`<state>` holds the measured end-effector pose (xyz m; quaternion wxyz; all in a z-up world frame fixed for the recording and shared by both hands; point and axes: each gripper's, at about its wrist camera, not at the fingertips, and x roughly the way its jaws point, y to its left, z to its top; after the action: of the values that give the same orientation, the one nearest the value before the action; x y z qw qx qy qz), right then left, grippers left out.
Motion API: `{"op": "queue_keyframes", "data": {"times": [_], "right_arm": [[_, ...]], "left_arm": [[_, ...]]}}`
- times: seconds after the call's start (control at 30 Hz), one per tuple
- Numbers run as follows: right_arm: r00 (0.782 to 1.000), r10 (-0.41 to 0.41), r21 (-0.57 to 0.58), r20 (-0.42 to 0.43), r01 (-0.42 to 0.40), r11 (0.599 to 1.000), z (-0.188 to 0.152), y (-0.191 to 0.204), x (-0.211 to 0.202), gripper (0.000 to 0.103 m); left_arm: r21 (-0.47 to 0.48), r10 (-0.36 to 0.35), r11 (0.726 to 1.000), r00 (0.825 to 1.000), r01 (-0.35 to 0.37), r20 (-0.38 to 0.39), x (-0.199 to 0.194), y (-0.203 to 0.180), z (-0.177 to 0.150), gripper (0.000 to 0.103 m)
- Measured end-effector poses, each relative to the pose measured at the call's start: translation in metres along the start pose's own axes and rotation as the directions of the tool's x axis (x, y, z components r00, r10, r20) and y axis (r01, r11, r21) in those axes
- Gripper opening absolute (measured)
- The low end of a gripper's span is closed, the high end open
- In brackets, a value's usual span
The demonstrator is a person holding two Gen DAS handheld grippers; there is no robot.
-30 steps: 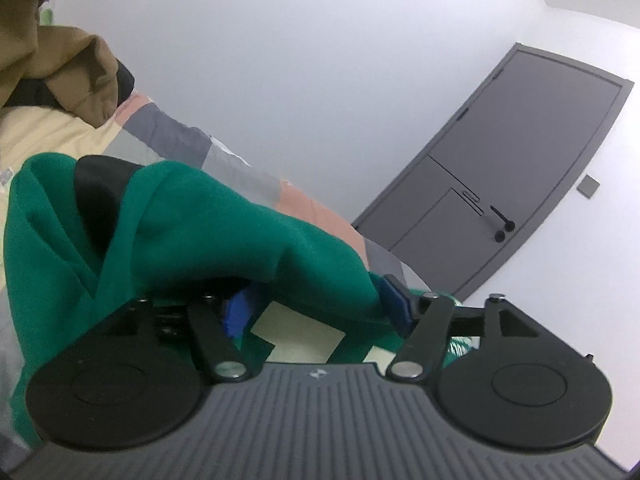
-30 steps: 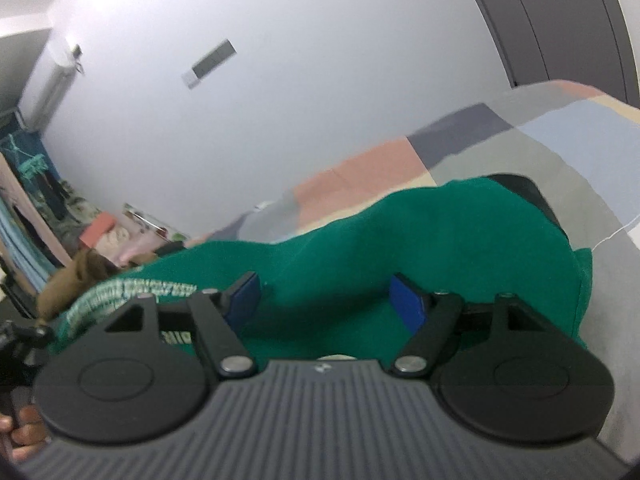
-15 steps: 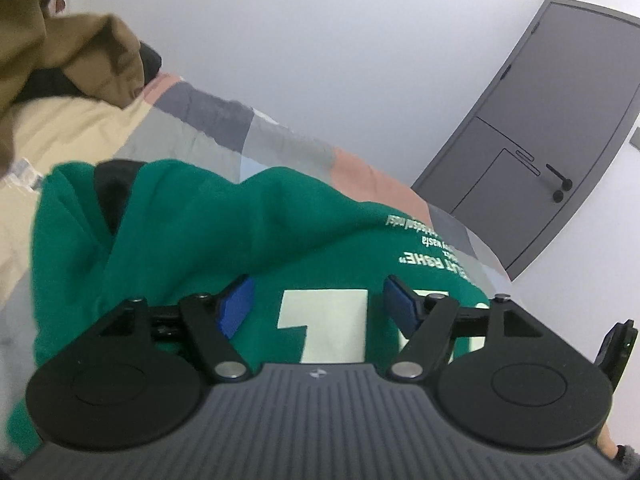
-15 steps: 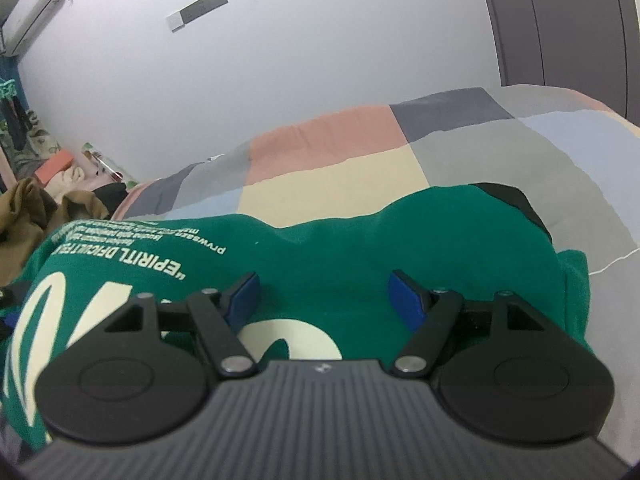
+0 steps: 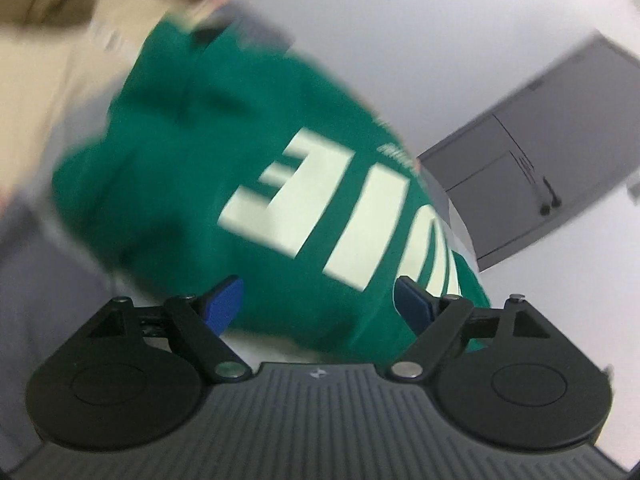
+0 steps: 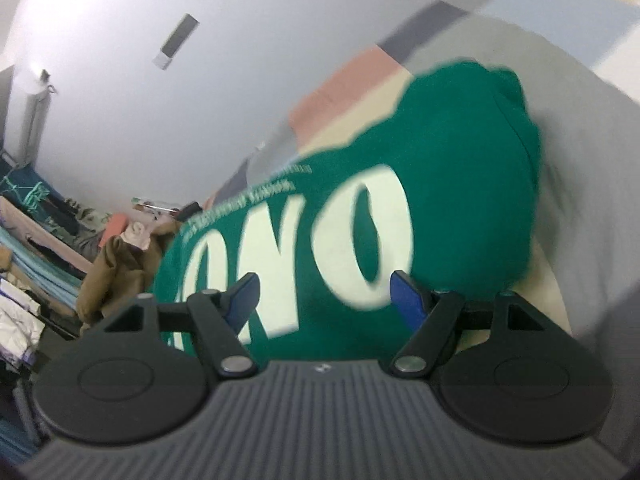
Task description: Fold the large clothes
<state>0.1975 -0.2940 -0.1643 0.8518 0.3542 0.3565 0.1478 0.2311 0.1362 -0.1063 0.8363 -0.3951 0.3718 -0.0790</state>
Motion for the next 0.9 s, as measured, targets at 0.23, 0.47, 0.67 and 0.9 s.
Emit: {"op": "queue_keyframes", "data": {"times": [0.23, 0.47, 0.67, 0.9], "right_arm": [[0.994, -0.01, 0.175, -0.106, 0.029, 0.984, -0.009, -0.028, 0.011, 0.076], [0.99, 0.039, 0.315, -0.134, 0.005, 0.949, -0.006, -0.053, 0.03, 0.076], [0.998, 0.063, 0.145, -0.012, -0.061, 0.988, 0.024, -0.028, 0.027, 0.043], [0.99, 0.104, -0.024, 0.096, -0.102, 0.995, 0.045, 0.003, 0.047, 0.022]], "left_arm": [[-0.284, -0.011, 0.959, 0.997, -0.012, -0.079, 0.018, 0.049, 0.004, 0.086], [-0.338, -0.006, 0.941, 1.0, 0.001, -0.014, 0.023, 0.067, 0.011, 0.081], [-0.125, -0.013, 0.992, 0.99, 0.031, 0.14, 0.003, 0.039, 0.033, 0.021], [0.054, -0.081, 0.996, 0.961, 0.069, 0.266, 0.012, 0.014, 0.077, 0.013]]}}
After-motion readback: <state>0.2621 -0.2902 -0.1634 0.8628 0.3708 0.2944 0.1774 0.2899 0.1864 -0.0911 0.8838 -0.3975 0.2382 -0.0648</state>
